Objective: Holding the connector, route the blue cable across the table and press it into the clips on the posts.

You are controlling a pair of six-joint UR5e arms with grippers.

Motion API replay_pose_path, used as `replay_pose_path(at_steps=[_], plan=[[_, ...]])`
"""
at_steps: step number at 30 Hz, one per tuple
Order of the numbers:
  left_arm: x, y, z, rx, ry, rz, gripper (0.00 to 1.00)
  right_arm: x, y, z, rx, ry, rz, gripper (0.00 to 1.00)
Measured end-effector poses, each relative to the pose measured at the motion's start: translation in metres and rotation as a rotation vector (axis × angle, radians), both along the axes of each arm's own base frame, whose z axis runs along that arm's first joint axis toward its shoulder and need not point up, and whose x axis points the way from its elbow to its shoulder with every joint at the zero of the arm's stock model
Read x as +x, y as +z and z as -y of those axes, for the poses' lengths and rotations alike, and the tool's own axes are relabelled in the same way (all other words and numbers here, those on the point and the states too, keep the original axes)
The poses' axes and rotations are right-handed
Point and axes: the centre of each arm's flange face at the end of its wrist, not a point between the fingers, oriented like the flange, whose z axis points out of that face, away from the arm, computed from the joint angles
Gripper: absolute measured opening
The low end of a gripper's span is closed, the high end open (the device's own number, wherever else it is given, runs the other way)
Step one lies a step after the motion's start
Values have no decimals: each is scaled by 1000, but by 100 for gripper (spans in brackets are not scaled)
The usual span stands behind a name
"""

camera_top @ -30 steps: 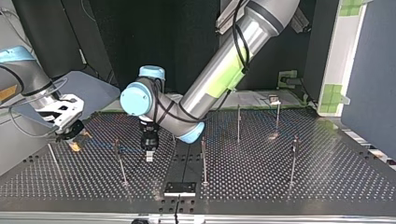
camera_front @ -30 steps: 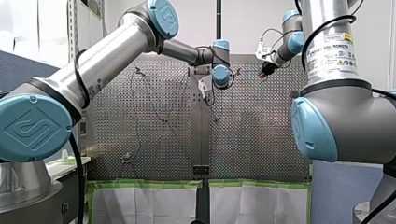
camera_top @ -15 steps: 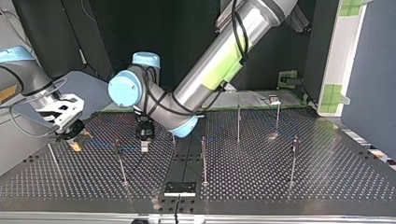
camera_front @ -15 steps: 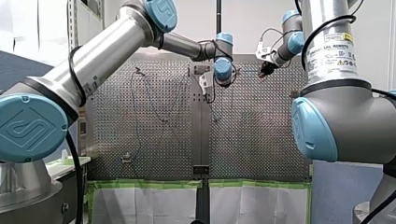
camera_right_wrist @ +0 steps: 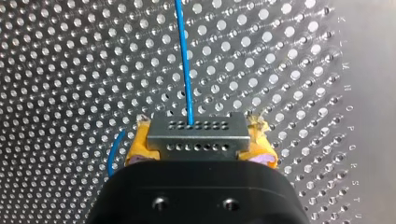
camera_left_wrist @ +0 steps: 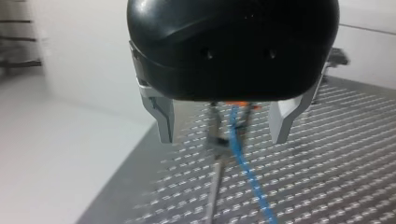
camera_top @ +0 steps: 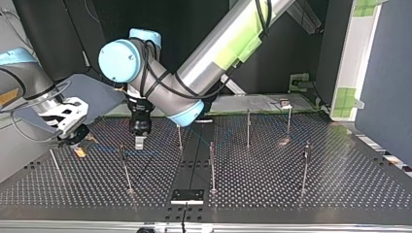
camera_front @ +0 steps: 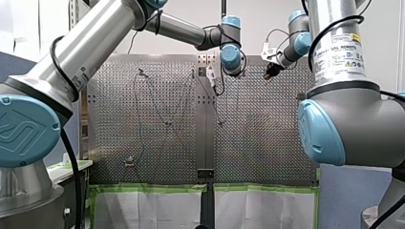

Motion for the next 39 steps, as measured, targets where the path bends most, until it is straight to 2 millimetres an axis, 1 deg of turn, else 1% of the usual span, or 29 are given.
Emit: replay_pose_path(at_steps=[6,12,18,21,24,28,30,33,39], plan=[[-3,19,-23,-63,71,38,100,5,0,-2,3,8,1,0],[-11,37,-46,-137,141,77,100,7,-1,-3,6,12,4,0],[-26,53,-62,-223,193,111,100,8,-1,-4,9,14,5,0],[-36,59,-68,-264,208,126,100,7,-1,-3,9,12,5,0],[-53,66,-67,-315,200,138,100,5,-1,-2,10,9,5,0],[-83,75,-65,-398,187,152,100,2,-1,-1,8,5,3,0],[-93,73,-62,-423,184,150,100,2,-1,-1,7,4,1,0],[-104,59,-54,-449,181,138,100,2,-1,-1,6,3,0,0],[-135,32,-40,-509,176,116,100,1,-1,-1,6,1,-1,0]])
